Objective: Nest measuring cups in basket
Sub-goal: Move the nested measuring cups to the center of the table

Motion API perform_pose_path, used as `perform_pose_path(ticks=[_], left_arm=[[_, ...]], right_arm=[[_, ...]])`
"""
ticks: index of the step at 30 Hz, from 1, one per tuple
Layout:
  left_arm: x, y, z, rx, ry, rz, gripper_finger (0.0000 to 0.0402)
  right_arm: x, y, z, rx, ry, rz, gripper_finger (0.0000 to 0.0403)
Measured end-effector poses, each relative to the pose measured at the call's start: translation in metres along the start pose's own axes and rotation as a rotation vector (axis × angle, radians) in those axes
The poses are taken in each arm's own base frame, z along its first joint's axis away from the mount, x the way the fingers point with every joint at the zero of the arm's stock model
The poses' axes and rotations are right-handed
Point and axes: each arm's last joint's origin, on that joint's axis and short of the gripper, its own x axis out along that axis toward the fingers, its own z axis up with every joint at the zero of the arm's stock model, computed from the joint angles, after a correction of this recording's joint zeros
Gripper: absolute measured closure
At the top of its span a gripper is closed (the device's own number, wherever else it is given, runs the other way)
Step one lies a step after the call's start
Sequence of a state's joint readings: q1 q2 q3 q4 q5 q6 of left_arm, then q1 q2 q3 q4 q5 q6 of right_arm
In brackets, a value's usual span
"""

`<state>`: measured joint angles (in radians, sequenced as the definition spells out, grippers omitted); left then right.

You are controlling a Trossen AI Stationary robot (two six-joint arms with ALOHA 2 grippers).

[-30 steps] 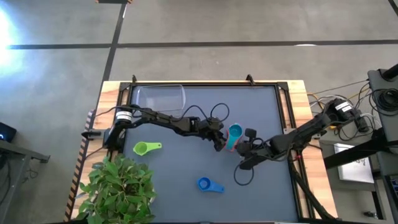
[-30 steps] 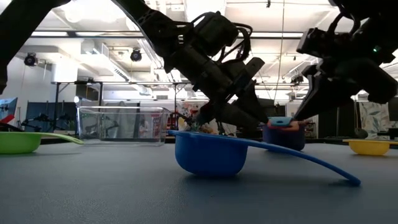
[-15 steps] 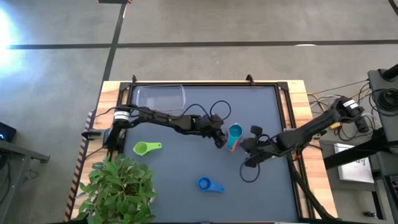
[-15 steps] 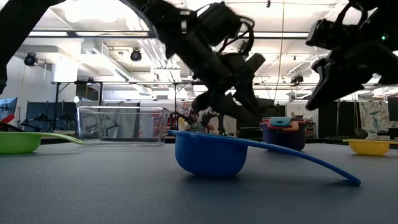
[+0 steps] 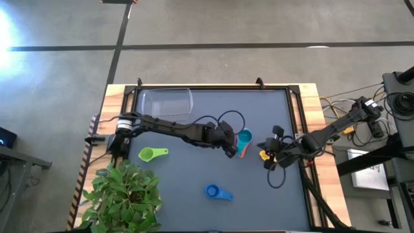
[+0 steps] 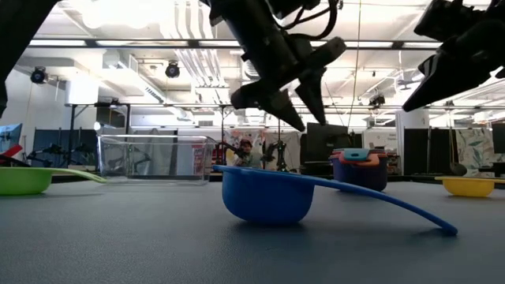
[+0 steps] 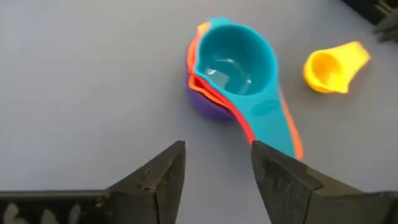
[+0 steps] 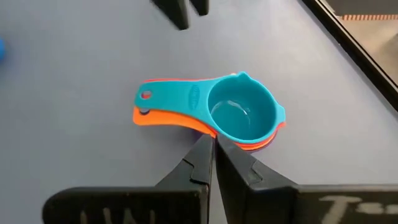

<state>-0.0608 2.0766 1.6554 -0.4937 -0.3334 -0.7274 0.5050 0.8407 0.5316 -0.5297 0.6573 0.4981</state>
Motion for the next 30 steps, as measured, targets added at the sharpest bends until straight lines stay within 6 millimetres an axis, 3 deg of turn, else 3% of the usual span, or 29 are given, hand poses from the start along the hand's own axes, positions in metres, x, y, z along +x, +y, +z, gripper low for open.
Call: perform_pose_path(ticks=[5, 15, 30], left_arm=[[-0.004, -0.012, -0.003, -0.004, -0.051, -0.031, 0.0198], [0.023, -0.022, -0.009, -0.068, -0.064, -0.031, 0.0116], [0.051, -0.061, 0.002, 0.062, 0.081, 0.195, 0.0114]], right_arm=[[-0.003, 0.001, 0.000, 0.001, -0.013, 0.017, 0.0394], [-0.005, 0.000, 0.001, 0.002, -0.024, 0.026, 0.0394], [-0.006, 0.000, 0.000, -0.010, -0.020, 0.032, 0.0394]])
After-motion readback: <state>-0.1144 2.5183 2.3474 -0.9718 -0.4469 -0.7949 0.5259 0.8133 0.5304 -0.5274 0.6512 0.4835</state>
